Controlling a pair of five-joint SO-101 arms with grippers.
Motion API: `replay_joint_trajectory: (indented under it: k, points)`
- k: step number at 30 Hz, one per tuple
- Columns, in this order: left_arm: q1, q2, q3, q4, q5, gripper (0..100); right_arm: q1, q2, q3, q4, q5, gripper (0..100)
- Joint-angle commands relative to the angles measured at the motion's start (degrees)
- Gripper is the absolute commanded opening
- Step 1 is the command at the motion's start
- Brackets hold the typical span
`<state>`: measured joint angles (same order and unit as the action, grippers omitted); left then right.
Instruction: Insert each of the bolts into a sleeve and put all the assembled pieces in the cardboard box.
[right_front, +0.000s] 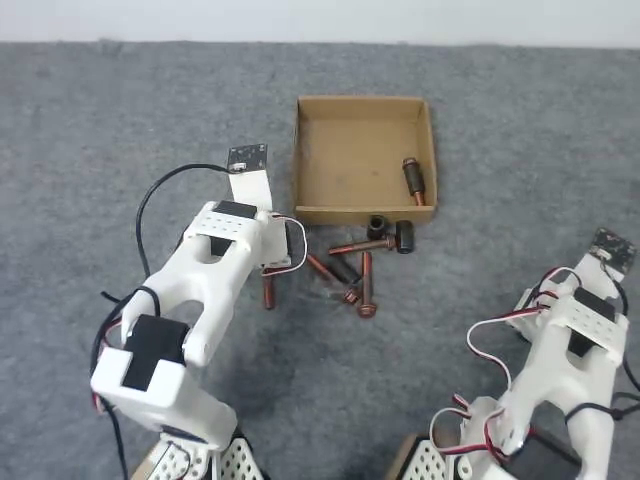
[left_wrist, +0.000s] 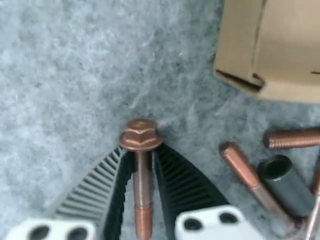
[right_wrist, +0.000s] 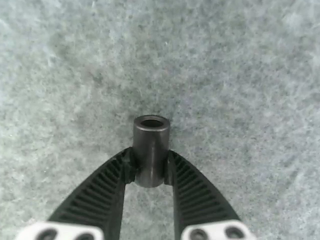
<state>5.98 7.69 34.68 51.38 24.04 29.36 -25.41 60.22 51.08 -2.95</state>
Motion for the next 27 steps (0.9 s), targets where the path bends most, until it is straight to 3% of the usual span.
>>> replay_joint_trajectory:
  k: [1,9,15,19,27]
  points:
    - [-2.5,-1.0,-1.5,-1.1,0.2,1,-1.1,-2.9,-0.4,-2.4,0.6,0.8]
    - [-4.0,-1.0,-1.1,-0.5,0.2,1,-9.0,-2.9,-0.7,-15.8,1.1,0.9]
    - [-4.0,-1.0,-1.1,0.6,0.2,1,-14.0,-2.9,-0.4,-28.5,12.3,0.7]
    - [-4.0,-1.0,-1.1,0.6,0.2,1,-17.2,-2.9,-0.4,-36.6,14.8,0.7]
    - [-4.0,-1.0,-1.0,0.7,-4.8,1,-21.7,3.8,-0.6,-65.3,15.1,0.7]
